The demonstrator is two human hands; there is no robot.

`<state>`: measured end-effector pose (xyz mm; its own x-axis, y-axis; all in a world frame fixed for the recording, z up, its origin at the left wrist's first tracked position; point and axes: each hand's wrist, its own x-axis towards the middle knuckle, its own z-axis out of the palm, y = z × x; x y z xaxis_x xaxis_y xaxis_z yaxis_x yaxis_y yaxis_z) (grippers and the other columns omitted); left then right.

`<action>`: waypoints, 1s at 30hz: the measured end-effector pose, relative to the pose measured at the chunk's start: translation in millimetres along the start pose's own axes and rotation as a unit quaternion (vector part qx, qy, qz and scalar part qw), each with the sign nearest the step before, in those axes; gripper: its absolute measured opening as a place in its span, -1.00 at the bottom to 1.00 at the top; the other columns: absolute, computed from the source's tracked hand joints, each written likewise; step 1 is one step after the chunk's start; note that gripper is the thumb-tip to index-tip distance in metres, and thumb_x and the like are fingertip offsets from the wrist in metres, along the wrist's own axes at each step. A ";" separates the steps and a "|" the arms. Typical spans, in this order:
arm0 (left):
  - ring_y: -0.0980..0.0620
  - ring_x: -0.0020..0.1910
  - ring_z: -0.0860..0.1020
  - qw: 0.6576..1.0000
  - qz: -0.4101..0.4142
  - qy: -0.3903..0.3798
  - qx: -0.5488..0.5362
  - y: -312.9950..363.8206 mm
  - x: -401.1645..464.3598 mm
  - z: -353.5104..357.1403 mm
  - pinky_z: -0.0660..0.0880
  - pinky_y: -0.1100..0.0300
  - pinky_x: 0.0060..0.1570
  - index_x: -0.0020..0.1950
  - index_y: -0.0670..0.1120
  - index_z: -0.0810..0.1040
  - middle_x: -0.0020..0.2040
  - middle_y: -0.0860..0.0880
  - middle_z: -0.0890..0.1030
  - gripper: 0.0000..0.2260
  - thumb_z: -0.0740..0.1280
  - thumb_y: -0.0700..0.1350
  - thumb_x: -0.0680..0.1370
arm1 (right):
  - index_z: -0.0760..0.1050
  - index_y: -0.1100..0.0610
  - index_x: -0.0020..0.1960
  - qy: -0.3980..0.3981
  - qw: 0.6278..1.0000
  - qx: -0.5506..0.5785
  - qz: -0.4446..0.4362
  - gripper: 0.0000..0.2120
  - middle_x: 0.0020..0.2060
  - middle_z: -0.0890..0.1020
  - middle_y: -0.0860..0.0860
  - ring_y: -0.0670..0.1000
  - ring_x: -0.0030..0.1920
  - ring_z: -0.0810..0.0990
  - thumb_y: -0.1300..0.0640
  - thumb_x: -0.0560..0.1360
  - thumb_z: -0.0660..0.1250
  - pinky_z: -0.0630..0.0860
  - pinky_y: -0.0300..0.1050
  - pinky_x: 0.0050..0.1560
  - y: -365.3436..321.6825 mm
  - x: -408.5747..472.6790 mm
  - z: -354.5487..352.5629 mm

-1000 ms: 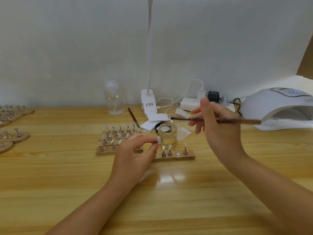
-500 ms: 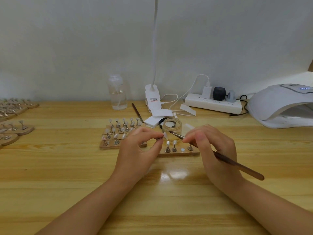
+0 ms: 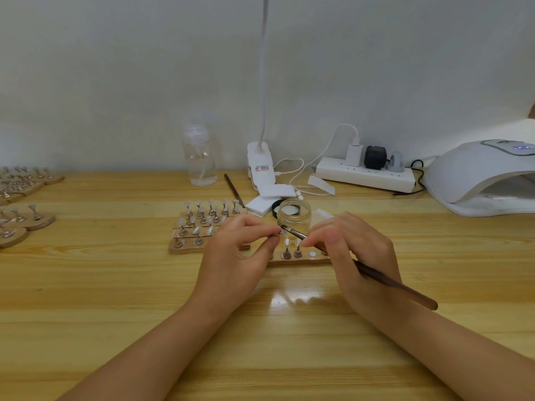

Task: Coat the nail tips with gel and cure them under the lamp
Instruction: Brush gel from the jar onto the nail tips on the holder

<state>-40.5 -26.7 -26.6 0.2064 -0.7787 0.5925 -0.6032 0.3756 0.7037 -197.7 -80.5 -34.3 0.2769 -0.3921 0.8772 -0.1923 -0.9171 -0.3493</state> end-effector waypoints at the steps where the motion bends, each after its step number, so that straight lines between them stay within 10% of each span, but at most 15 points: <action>1: 0.19 -0.12 0.52 1.000 -0.001 0.001 0.000 -0.2 -0.1 0.1 0.46 0.29 -0.11 -0.15 0.21 0.55 -0.21 0.18 0.56 -0.67 0.43 -0.26 0.40 | 0.60 0.17 -0.23 -0.001 1.000 0.000 -0.002 -0.57 -0.34 0.61 0.02 -0.06 -0.25 0.56 0.06 0.60 0.04 0.47 -0.18 -0.20 0.2 -0.3 0.0; 30: 0.23 -0.11 0.52 1.000 -0.008 -0.002 0.000 -0.7 0.6 -0.5 0.42 0.43 -0.13 -0.17 0.23 0.54 -0.23 0.21 0.56 -0.66 0.42 -0.26 0.40 | 0.59 0.16 -0.23 0.002 1.000 0.004 0.019 -0.48 -0.34 0.61 0.03 0.04 -0.25 0.57 -0.05 0.61 -0.03 0.49 0.05 -0.23 1.2 -1.5 1.7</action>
<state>-39.6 -27.2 -26.5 0.2136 -0.7869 0.5790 -0.5989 0.3628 0.7140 -196.7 -81.1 -36.6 0.2650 -0.4267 0.8647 -0.1946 -0.9020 -0.3855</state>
